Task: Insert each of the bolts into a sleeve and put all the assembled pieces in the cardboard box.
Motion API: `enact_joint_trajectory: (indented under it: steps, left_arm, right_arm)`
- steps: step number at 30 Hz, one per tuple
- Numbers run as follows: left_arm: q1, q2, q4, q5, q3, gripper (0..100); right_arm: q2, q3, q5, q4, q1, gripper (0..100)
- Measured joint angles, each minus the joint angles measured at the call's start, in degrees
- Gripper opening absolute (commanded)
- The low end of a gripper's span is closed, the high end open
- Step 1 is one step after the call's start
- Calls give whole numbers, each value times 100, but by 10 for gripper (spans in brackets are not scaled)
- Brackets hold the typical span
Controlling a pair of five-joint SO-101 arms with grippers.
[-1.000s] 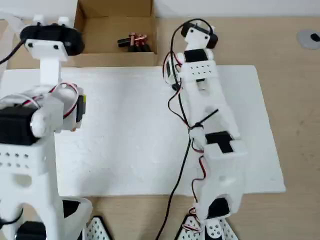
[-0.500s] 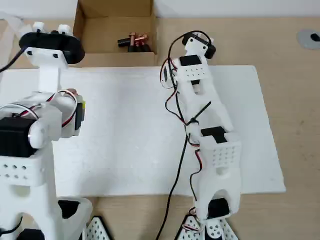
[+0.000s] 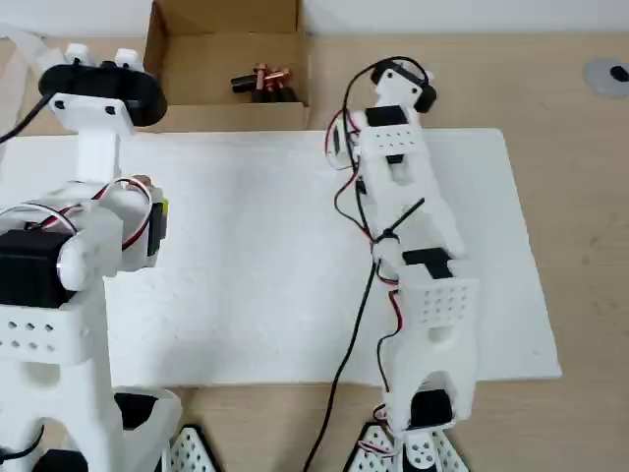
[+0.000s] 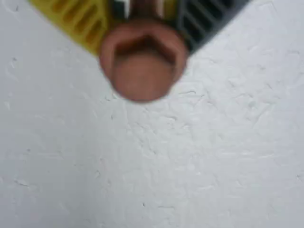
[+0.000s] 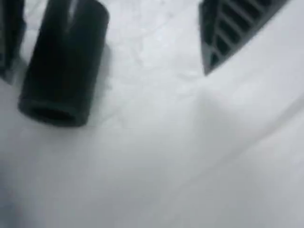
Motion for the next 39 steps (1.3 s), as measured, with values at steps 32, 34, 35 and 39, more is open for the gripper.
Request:
enact_joint_trajectory:
  steps: [32,34,35,39]
  left_arm:
    - [0,0,0,9,0,7]
    - [0,-62,0,9,0,7]
    - [0,-123,0,9,0,7]
    - [0,-422,0,9,0,7]
  right_arm:
    - [747,-1908,2242,2119,132,9]
    - [747,-2505,2391,2602,132,9]
    - [738,-2848,2470,2866,132,9]
    - [738,-4308,2884,3569,132,9]
